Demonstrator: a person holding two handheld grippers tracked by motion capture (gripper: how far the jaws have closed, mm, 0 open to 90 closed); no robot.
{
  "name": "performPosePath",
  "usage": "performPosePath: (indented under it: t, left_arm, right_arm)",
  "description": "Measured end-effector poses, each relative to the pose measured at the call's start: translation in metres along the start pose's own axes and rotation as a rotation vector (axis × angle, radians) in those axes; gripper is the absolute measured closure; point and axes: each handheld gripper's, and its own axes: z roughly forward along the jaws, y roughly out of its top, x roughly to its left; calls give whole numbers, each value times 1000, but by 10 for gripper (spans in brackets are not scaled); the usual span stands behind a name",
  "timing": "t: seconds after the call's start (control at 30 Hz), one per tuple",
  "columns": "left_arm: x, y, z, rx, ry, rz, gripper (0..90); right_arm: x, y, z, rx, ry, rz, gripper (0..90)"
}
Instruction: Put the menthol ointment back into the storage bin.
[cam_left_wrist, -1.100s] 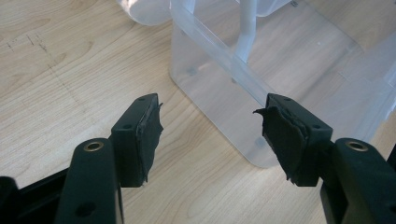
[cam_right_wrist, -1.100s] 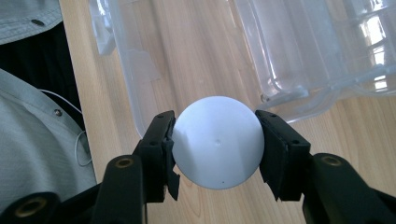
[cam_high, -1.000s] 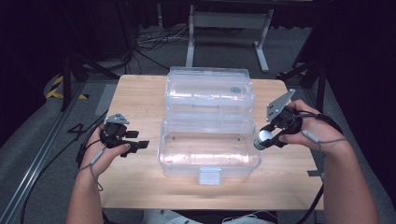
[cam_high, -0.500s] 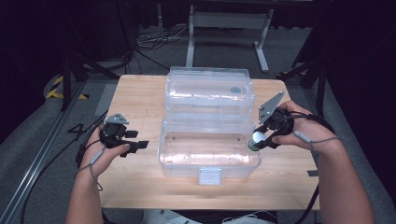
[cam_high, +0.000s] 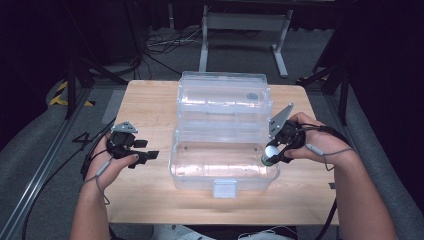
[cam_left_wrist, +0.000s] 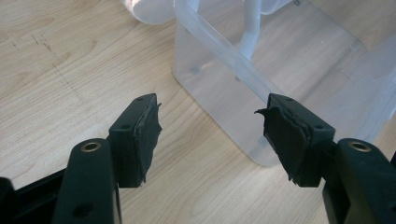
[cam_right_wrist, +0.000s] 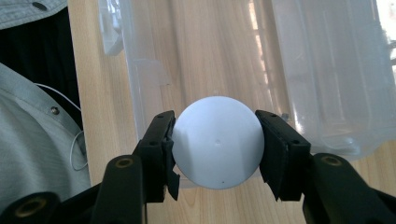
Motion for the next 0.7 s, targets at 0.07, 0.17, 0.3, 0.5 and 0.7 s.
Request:
performPosePath:
  t: [0.07,0.17,0.3,0.5,0.7]
  left_arm:
    - [0,0,0,0,0,0,364]
    - [0,0,0,1,1,3,364]
    - [0,0,1,3,0,1,364]
    - [1,0,0,2,1,-2,364]
    - [1,-1,0,4,0,-4,364]
  right_arm:
    - [0,0,2,6,4,-2,503]
    - [1,1,7,18,7,-9,504]
    - [1,1,12,29,11,-17,503]
    - [2,2,22,53,15,-21,503]
    - [1,1,28,67,21,-25,503]
